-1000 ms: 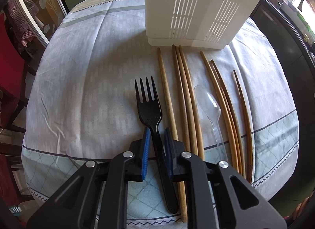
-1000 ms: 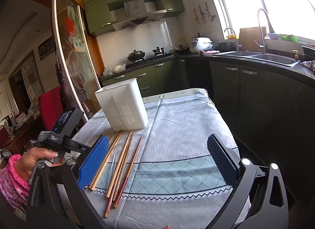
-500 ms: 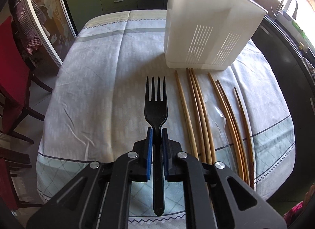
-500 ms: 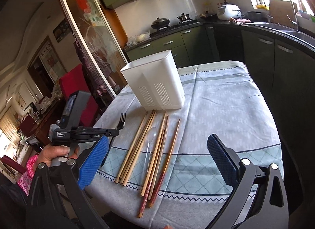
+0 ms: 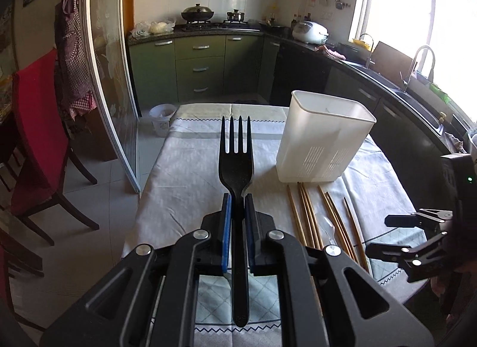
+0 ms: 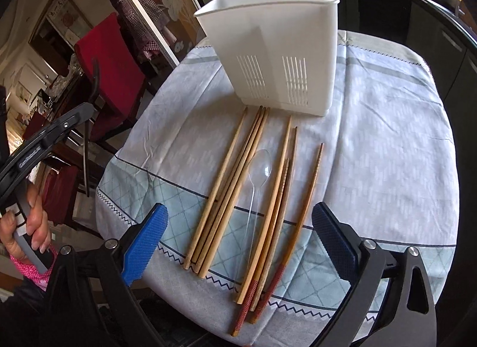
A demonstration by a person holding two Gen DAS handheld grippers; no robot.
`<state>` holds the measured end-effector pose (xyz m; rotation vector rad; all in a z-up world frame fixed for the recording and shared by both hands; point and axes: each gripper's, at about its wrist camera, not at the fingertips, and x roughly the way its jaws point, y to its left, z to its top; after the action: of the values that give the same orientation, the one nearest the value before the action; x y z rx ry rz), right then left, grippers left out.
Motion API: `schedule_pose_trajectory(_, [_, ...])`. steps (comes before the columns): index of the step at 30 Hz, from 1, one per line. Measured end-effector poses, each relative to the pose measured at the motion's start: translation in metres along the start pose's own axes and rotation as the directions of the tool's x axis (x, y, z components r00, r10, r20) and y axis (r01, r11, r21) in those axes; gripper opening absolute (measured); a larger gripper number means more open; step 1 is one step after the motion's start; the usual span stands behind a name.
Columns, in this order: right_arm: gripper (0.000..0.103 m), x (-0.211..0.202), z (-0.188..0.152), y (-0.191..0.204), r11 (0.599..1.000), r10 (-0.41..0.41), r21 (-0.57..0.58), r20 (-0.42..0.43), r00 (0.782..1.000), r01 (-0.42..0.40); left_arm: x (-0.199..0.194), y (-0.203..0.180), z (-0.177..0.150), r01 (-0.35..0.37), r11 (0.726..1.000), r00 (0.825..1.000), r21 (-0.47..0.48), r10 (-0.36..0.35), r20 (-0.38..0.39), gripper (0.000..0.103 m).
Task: Organize utensils
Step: 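Lift the black fork with the left tool while the right tool grasps the clear spoon, then carry the fork into the white basket with the left tool while the right tool lifts the spoon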
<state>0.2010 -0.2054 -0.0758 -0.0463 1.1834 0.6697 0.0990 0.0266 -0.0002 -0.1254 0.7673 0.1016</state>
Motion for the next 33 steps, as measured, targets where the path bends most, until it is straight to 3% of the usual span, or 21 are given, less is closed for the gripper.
schedule_pose_trajectory(1, [0.067, 0.008, 0.004, -0.001, 1.0, -0.002, 0.009, -0.028, 1.0, 0.002, -0.002, 0.0, 0.0, 0.002, 1.0, 1.0, 0.004, -0.002, 0.004, 0.009])
schedule_pose_trajectory(4, [0.039, 0.031, 0.011, -0.003, 0.999, -0.029, 0.023, -0.099, 0.995, 0.032, -0.004, 0.002, -0.002, 0.013, 1.0, 1.0, 0.006, -0.013, 0.006, 0.009])
schedule_pose_trajectory(6, [0.033, 0.044, 0.012, -0.002, 0.998, -0.06, 0.008, -0.137, 0.989, 0.061, -0.004, 0.004, -0.003, 0.017, 1.0, 1.0, 0.006, -0.017, 0.007, 0.009])
schedule_pose_trajectory(9, [0.029, 0.056, 0.013, 0.0, 0.993, -0.121, -0.018, -0.165, 0.979, 0.119, -0.001, 0.007, -0.005, 0.02, 1.0, 1.0, 0.002, -0.02, 0.004, 0.009])
schedule_pose_trajectory(16, [0.018, 0.082, 0.02, 0.012, 0.987, -0.162, -0.05, -0.207, 0.965, 0.155, 0.003, 0.007, -0.008, 0.03, 1.0, 1.0, 0.008, -0.03, -0.008, 0.009])
schedule_pose_trajectory(21, [0.017, 0.096, 0.024, 0.012, 0.982, -0.187, -0.053, -0.24, 0.953, 0.179, 0.006, 0.006, -0.009, 0.04, 0.999, 0.999, 0.018, -0.039, -0.017, 0.009])
schedule_pose_trajectory(27, [0.014, 0.108, 0.023, 0.03, 0.963, -0.265, -0.105, -0.219, 0.939, 0.247, 0.011, 0.006, -0.008, 0.048, 0.999, 0.999, 0.02, -0.048, -0.023, 0.009])
schedule_pose_trajectory(33, [0.01, 0.107, 0.022, 0.031, 0.973, -0.231, -0.056, -0.172, 0.958, 0.224, 0.012, 0.005, -0.009, 0.06, 0.998, 0.998, 0.023, -0.06, -0.022, 0.009])
